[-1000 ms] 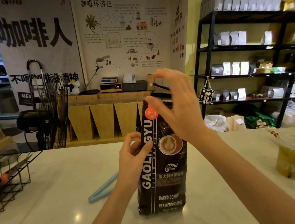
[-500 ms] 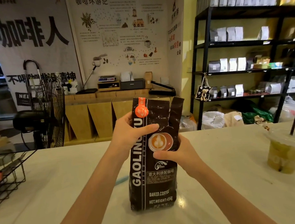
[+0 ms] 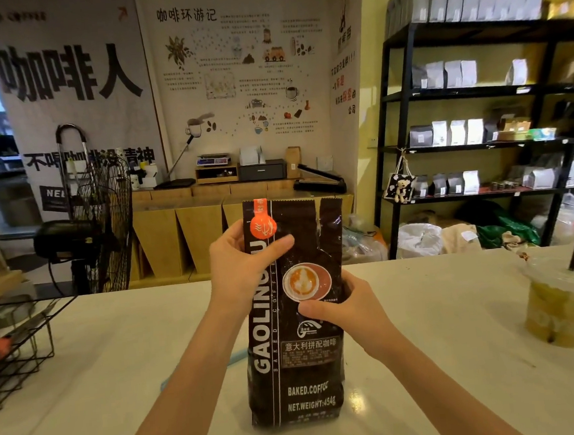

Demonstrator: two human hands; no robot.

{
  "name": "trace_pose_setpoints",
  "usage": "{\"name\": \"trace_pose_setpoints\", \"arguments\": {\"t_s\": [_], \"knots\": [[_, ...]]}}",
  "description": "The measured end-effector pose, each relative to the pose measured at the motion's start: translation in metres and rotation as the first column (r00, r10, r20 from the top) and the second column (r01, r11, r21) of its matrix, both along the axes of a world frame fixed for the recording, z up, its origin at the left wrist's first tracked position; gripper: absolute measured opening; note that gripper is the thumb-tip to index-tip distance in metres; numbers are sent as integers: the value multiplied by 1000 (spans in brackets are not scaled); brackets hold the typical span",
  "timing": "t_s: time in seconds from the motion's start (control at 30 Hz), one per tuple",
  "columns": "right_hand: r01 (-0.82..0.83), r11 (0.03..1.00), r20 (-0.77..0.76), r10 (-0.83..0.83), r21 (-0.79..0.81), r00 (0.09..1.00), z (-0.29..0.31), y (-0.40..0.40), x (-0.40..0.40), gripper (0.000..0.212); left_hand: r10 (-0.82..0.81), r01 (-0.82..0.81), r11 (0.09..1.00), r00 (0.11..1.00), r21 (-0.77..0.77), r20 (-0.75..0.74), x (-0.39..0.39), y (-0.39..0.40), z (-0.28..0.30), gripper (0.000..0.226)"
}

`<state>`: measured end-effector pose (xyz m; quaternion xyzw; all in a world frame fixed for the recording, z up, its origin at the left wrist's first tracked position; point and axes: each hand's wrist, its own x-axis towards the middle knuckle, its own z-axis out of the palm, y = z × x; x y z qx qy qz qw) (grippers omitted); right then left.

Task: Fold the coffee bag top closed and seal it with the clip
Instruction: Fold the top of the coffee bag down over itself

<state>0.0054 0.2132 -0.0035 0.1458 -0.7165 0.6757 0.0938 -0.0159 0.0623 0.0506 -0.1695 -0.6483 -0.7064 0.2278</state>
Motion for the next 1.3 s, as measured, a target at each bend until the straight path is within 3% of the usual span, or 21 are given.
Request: {"name": "trace_pose_setpoints", "arguments": {"t_s": [0.07,0.1,0.17,0.23,0.27,0.33,0.4,0.5,0.6,0.67,0.8,0.87,1.0,1.07,1.17,1.23,1.3], "knots": [[-5,1000,-3,5,8,1000,1,1,1,42,-15,15,992,1000,-123,-4,-1,-5,13,41],[-8,1000,-2,8,5,1000,1,0,1,41,21,-28,980,999,-197,-38,-1,-6,22,56],[-20,1000,-5,20,5,1000,2,-2,2,37,121,-202,922,961,-332,-247,2,-5,40,82],[-50,999,-11,51,7,999,3,-5,4,36,143,-430,759,842,-488,-520,6,7,56,77],[-64,998,-10,64,-1,998,4,-6,5,38,106,-503,638,807,-583,-581,5,15,63,69],[-89,995,1,89,-35,996,5,-7,9,48,52,-505,412,844,-759,-533,-2,27,72,55],[-91,992,-14,90,-83,996,2,-7,13,64,17,-462,331,875,-823,-484,-11,32,74,46],[1,976,-47,-12,-217,999,-10,-8,19,67,-73,-408,427,874,-807,-480,-19,31,71,39],[41,945,-93,-75,-325,993,-24,-13,19,34,-102,-405,512,847,-757,-522,-23,29,65,40],[42,947,-109,-81,-319,991,-30,-18,19,18,-80,-395,598,837,-698,-542,-23,27,61,43],[103,968,-196,-150,-230,969,-32,-26,18,28,-4,-446,700,778,-557,-628,-20,17,56,43],[149,966,-237,-199,-210,951,-33,-31,19,32,27,-548,672,690,-498,-723,-19,14,54,39],[184,967,-264,-228,-178,937,-40,-37,22,36,-27,-771,504,437,-389,-899,-20,9,53,39],[184,967,-256,-225,-175,940,-41,-39,22,34,-62,-794,488,383,-363,-922,-21,7,54,39],[182,971,-272,-219,-155,937,-41,-38,20,38,-82,-801,469,380,-372,-921,-20,10,54,39],[175,979,-310,-199,-104,930,-39,-33,18,43,-77,-776,473,436,-418,-897,-18,14,54,40],[132,990,-344,-140,-46,929,-34,-26,15,31,-56,-733,502,502,-459,-863,-16,17,57,42]]}}
